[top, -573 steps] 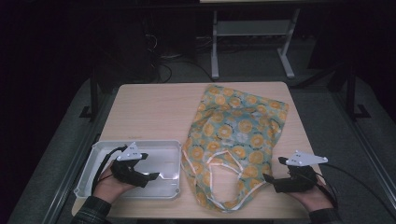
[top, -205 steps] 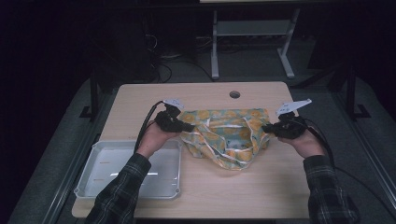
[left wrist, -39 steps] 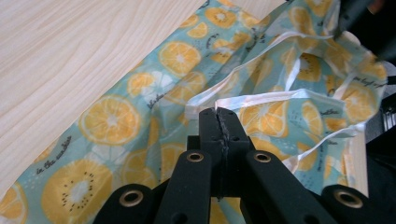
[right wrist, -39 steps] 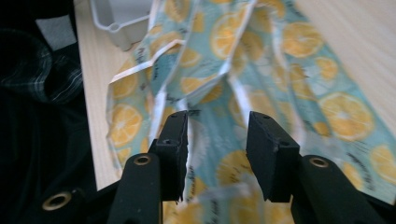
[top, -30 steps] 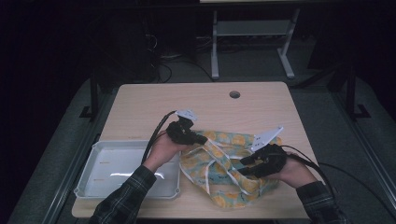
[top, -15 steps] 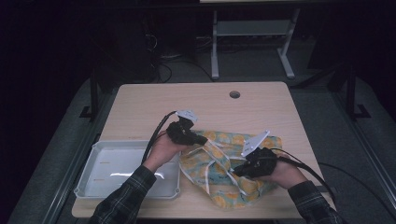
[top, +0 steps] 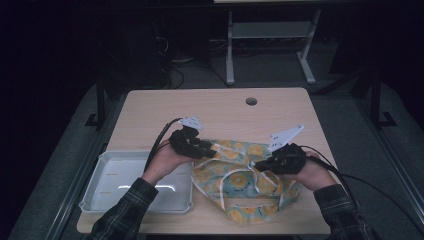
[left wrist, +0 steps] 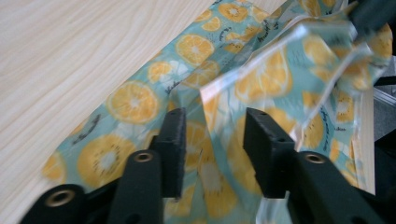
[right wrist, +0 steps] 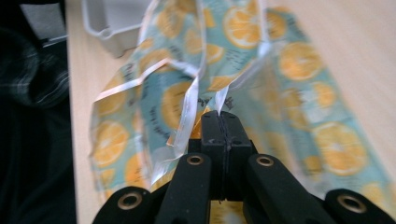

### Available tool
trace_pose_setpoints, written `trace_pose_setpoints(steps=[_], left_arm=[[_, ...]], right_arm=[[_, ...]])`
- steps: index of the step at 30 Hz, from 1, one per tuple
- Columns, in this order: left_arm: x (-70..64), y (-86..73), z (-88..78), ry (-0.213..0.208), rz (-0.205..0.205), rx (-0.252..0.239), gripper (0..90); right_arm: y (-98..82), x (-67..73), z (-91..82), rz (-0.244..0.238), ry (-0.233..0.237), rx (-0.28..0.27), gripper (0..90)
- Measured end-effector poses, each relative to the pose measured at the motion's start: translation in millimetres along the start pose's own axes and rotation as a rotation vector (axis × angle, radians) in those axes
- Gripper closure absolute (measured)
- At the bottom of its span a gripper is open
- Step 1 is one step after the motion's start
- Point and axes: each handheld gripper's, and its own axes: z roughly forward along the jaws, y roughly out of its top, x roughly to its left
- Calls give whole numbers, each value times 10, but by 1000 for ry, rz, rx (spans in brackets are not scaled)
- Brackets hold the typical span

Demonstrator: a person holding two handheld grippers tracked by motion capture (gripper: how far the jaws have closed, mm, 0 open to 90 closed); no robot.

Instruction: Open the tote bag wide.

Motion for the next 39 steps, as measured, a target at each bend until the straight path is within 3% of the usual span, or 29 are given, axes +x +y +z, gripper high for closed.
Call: trace_pose_setpoints(steps=[2, 8, 14, 15, 20, 29, 39], left_arm=[[-1, -51, -112, 24, 4, -2, 505], [-37, -209, -272, 45, 9, 11, 466], [-105, -379, -320, 57, 29, 33, 442], [-124, -441, -327, 65, 48, 54, 440], [-203, -580, -331, 62, 36, 60, 420], [-202, -706, -326, 66, 18, 81, 418], [-236, -718, -237, 59, 31, 112, 419]], right_arm=[[28, -63, -50, 5, -16, -24, 896], [153, -248, -99, 25, -61, -48, 897], [256, -404, -83, 36, -87, -49, 897], [292, -483, -54, 43, -95, -37, 897], [328, -668, 26, 73, -106, -22, 896], [289, -1050, 314, 172, -95, 16, 894], [163, -1355, 717, 241, -89, 110, 858]])
